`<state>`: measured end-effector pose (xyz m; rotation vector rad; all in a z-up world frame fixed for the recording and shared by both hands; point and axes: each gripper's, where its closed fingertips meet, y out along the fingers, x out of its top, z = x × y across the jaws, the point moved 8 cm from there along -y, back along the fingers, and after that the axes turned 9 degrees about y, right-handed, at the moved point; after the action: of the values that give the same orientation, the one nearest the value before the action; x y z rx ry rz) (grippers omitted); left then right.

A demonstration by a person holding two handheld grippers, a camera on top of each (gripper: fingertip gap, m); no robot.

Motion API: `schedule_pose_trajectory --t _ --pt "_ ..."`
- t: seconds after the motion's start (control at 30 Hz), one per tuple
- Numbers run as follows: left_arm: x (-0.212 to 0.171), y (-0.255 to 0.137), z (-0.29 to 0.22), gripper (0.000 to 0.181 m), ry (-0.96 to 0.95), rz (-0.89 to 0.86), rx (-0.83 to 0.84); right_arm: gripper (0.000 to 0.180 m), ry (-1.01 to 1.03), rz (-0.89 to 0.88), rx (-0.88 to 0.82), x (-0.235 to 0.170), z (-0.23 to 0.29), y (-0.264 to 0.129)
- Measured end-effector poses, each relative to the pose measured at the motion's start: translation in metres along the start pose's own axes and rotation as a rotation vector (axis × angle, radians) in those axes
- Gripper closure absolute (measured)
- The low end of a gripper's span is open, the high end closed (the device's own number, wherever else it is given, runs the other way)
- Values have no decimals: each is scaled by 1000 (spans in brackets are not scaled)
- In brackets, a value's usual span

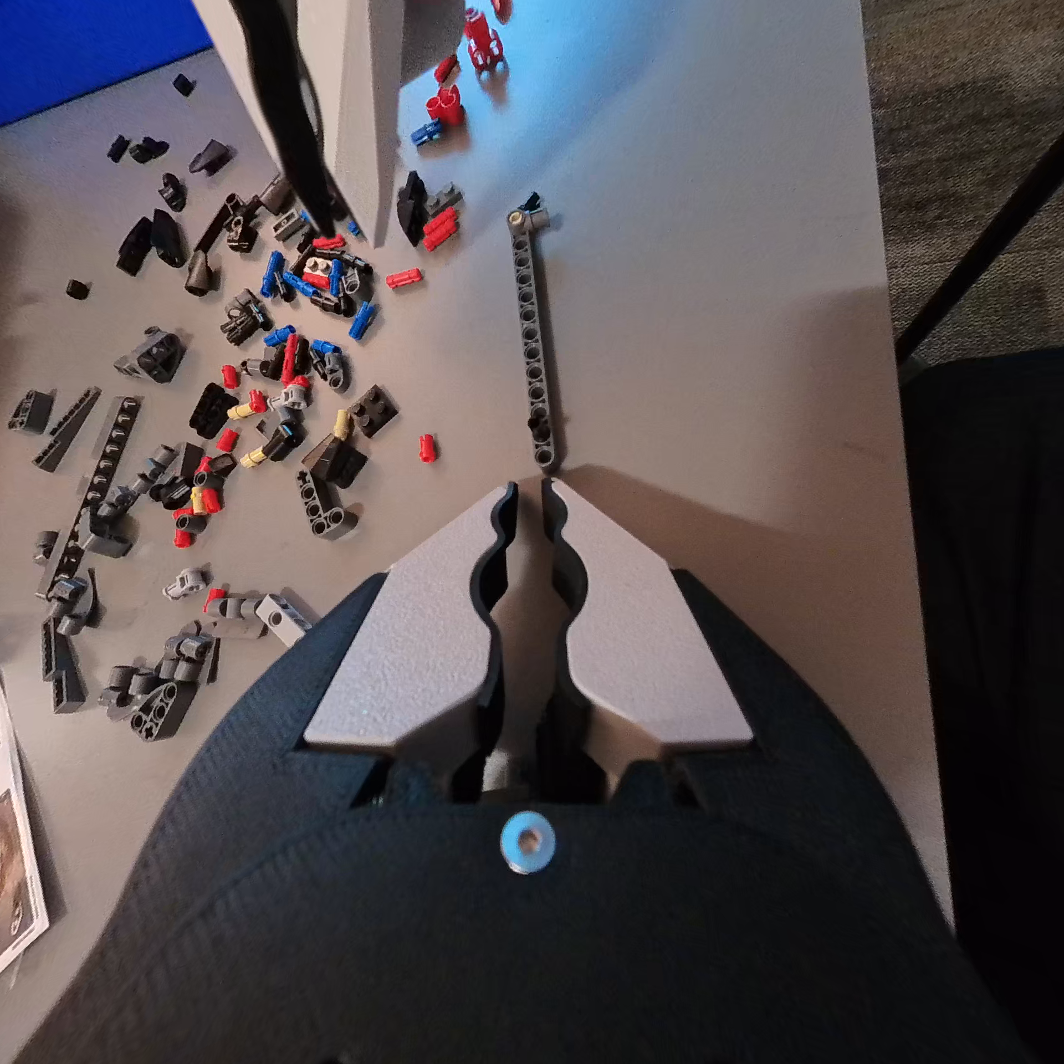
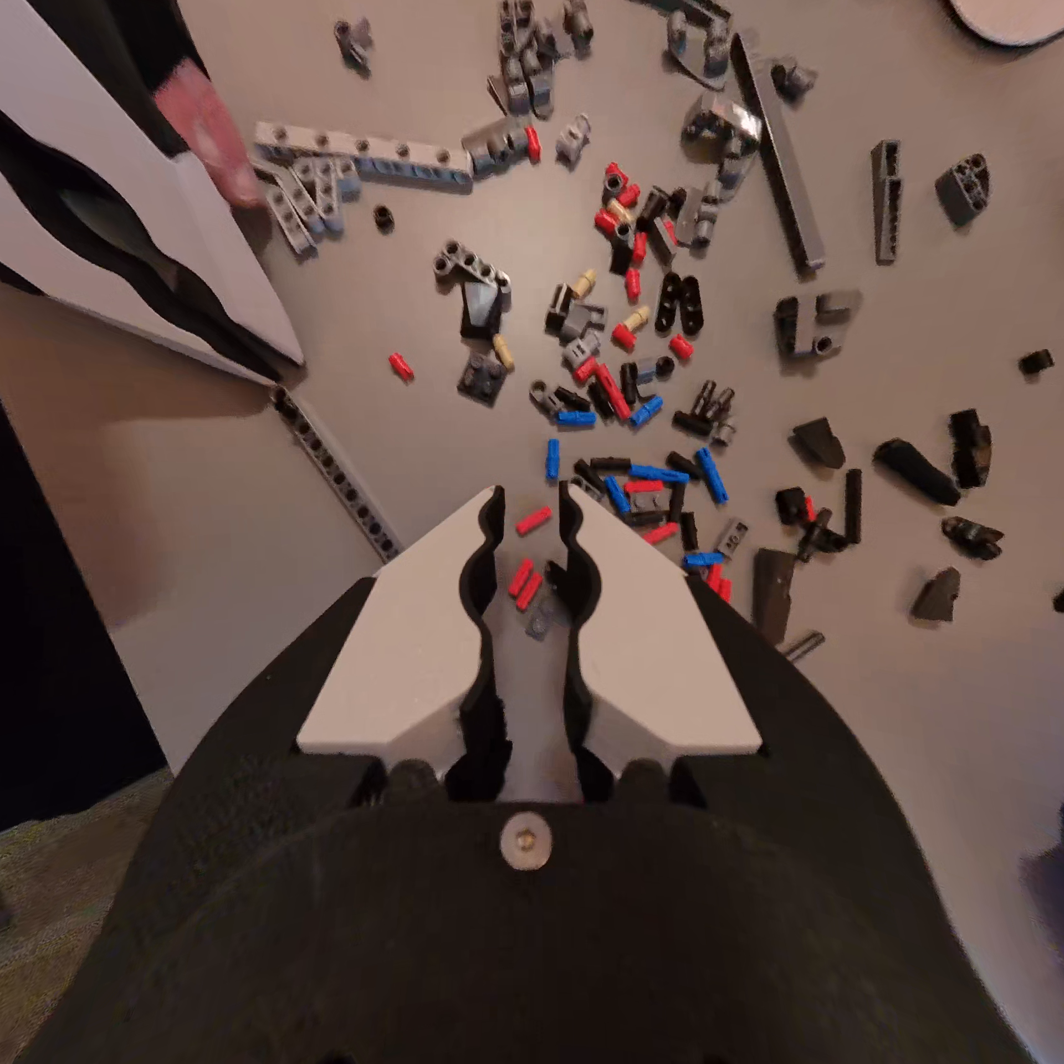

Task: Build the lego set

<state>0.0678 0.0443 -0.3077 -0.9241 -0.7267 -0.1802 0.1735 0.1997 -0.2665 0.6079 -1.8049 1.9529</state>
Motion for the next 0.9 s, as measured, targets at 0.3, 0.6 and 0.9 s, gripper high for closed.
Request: schedule_pose_trajectory --t 0.3,0.6,0.9 --pt "0 0 0 175 -1 -1 -4 152 104 82 -155 -20 -32 -9" --pt "0 0 0 175 -3 -1 -5 155 140 106 -237 -38 -50 -19" --pt "0 0 1 175 -3 0 -4 152 246 5 -285 -72 -55 -54"
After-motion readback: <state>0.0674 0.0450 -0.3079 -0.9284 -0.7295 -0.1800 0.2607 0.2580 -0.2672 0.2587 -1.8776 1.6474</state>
